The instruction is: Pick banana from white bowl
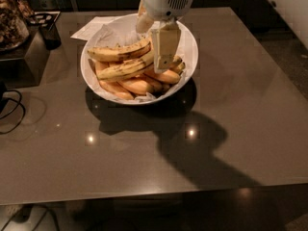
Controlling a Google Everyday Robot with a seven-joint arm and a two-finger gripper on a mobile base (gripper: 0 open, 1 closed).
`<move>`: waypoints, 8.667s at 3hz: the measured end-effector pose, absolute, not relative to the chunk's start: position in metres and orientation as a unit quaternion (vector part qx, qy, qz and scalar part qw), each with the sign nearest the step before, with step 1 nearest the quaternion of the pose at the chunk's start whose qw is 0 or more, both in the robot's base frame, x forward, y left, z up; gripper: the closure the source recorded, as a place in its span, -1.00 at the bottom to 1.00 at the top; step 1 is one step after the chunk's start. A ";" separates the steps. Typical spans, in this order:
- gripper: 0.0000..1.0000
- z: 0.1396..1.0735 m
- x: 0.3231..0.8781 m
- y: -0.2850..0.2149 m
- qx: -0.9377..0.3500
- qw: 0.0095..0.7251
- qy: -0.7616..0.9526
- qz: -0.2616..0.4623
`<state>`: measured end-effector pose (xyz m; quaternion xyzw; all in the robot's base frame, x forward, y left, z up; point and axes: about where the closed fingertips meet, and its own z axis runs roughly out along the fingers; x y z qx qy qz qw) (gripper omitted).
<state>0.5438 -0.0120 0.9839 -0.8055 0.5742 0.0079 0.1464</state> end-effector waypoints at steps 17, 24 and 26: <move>1.00 0.986 0.551 -0.031 -0.750 0.193 0.633 0.013; 1.00 1.020 0.513 0.010 -0.734 0.198 0.647 0.057; 1.00 1.029 0.487 0.004 -0.720 0.210 0.659 0.055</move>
Offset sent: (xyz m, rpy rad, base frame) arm -0.0001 -0.0240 -0.0272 -0.0772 0.1110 -0.0366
